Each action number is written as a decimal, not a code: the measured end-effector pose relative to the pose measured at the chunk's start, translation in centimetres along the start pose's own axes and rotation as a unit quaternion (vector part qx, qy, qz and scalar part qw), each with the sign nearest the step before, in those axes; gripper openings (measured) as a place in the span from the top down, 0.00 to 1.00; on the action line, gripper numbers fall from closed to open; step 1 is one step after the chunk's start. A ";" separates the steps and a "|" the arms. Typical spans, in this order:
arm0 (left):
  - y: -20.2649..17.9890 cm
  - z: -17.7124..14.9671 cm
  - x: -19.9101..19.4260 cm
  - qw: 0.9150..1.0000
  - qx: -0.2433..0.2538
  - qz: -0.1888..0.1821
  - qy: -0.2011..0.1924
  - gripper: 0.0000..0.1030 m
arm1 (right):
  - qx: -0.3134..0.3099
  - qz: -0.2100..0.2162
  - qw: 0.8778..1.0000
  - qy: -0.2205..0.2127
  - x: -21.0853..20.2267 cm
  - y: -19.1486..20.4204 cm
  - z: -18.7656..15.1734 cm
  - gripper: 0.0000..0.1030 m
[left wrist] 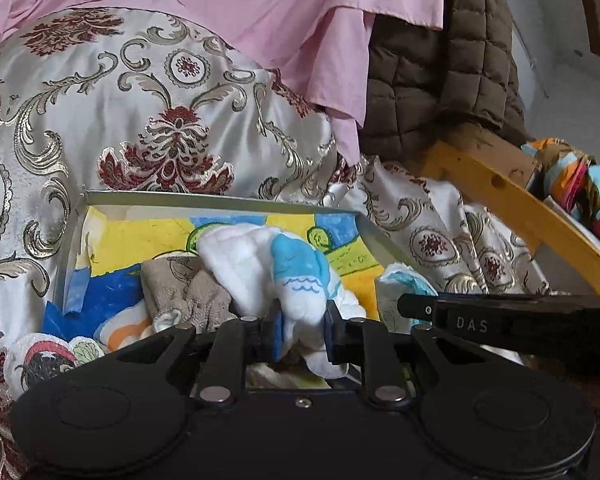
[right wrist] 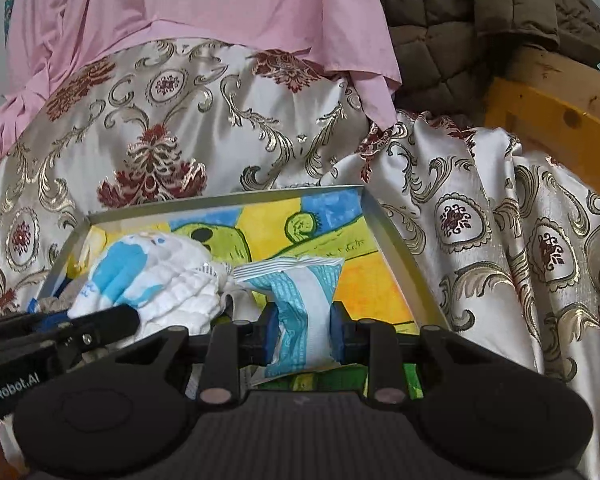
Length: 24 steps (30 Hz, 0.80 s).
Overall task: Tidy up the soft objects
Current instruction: 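Lower the towel and packet into the tray and open both grippers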
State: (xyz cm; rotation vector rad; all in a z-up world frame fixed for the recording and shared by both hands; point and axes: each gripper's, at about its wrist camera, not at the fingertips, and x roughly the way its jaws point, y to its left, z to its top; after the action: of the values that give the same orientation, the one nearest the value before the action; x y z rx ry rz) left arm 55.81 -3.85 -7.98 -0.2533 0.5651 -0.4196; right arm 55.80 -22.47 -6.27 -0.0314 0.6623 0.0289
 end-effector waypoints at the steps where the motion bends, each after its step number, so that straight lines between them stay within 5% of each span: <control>1: -0.1 0.0 0.0 1.000 0.002 0.002 0.001 0.79 | 0.000 -0.003 1.000 0.001 0.0 0.0 -0.1 0.70; 14: 0.5 0.0 0.0 1.000 -0.012 -0.006 0.001 0.76 | 0.001 -0.007 1.000 0.007 0.4 -0.2 -0.3 0.69; 24: -0.2 -0.1 -0.8 1.000 0.004 0.004 -0.006 0.69 | 0.006 -0.003 1.000 0.002 -0.3 -0.5 -0.5 0.58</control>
State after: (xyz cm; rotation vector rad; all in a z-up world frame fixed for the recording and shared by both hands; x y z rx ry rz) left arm 55.08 -3.68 -7.68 -0.2450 0.5516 -0.4123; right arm 55.31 -23.03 -6.50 -0.0211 0.6655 0.0182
